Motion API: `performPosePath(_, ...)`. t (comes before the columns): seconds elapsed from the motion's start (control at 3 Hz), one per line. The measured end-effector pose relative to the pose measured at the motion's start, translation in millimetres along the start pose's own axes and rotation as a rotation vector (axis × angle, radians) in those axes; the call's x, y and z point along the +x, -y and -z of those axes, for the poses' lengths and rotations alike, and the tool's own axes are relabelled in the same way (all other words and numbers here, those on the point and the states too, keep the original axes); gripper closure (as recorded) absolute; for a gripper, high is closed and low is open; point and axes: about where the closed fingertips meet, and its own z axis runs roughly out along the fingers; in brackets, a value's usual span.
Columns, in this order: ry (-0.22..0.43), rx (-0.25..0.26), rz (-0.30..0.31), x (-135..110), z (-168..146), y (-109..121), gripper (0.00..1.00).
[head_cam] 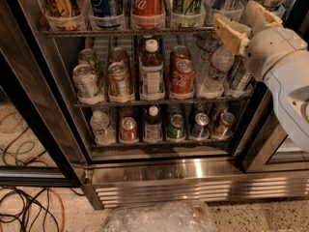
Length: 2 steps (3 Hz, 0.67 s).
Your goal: Pick redbull can from top shelf of fridge
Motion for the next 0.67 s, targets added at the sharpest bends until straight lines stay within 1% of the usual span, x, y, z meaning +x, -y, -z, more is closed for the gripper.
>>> performPosePath(0.33,0.001,-0.001,-0.001,0.0,-0.2,-0.6,0.29)
performPosePath(0.67,0.001,-0.002,-0.002,0.2,-0.8,-1.3,0.32)
